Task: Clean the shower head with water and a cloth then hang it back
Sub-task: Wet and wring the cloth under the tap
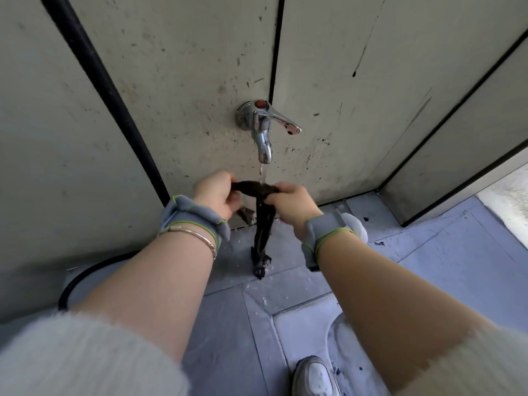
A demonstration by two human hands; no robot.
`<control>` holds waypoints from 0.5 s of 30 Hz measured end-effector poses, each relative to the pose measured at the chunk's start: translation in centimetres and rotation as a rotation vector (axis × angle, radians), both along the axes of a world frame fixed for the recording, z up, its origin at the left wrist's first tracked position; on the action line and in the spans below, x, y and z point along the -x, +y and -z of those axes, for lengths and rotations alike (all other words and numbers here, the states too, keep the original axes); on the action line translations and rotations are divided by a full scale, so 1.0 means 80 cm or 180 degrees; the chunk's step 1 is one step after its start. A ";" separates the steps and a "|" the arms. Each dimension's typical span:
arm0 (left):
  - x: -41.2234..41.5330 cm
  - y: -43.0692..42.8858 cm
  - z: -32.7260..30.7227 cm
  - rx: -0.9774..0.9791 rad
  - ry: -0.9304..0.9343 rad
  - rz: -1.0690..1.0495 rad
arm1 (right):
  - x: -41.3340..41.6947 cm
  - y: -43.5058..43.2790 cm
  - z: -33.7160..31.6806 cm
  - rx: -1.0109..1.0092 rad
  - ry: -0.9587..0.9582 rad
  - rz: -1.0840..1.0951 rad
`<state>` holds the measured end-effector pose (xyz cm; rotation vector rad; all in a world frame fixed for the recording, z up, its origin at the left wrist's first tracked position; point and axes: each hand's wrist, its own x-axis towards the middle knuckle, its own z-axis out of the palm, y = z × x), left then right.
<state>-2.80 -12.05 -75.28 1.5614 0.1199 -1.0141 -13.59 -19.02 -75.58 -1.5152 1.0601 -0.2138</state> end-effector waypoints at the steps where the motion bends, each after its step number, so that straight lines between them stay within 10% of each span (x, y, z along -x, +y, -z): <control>1: 0.000 0.005 0.006 -0.0232 0.0199 0.0074 | 0.000 -0.002 -0.006 -0.0252 -0.0249 0.0152; 9: 0.019 0.011 0.012 0.0339 0.2087 -0.0508 | -0.005 0.000 -0.029 -0.2480 -0.1832 0.0701; 15: 0.030 0.013 -0.013 0.0573 0.1379 -0.0381 | -0.012 -0.012 -0.014 -0.2471 -0.1839 0.1361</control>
